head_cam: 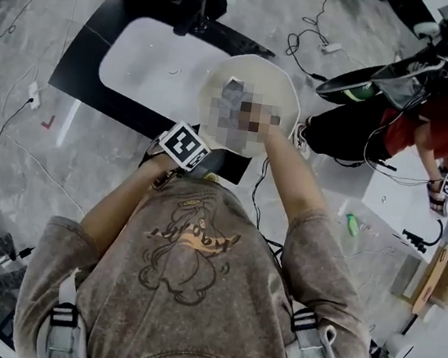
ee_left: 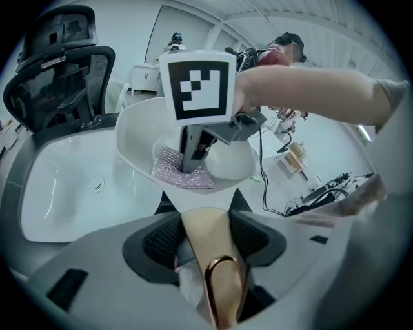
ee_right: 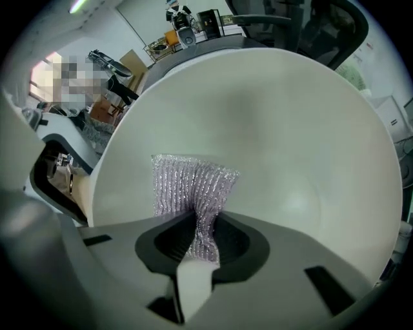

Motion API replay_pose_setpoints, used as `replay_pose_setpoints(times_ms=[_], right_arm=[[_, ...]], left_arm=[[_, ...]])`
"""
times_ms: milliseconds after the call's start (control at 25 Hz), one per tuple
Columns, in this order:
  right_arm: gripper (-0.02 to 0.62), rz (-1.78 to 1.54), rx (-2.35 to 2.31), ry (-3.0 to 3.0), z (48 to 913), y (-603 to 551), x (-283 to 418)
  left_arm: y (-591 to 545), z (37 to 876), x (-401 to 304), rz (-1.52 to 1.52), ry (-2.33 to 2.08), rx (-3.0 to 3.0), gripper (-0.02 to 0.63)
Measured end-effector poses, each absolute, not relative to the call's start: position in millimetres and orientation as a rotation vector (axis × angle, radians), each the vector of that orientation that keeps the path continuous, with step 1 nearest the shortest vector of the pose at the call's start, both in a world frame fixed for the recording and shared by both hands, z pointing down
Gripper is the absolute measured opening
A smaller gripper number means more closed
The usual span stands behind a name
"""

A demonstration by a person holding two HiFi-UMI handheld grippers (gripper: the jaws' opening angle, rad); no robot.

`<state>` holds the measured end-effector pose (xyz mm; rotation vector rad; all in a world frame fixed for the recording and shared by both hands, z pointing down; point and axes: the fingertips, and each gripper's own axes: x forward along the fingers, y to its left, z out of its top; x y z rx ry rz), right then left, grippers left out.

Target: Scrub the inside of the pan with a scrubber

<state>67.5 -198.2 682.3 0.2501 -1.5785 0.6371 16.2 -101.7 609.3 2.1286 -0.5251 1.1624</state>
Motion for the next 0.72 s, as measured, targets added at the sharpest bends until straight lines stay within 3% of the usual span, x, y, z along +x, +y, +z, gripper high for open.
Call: replay_pose_setpoints(times_ms=[720], right_arm=[[0.097, 0.429, 0.459, -1.658, 660, -299, 39]], left_arm=[[-100, 609, 20, 1.156, -0.508, 2.122, 0.258]])
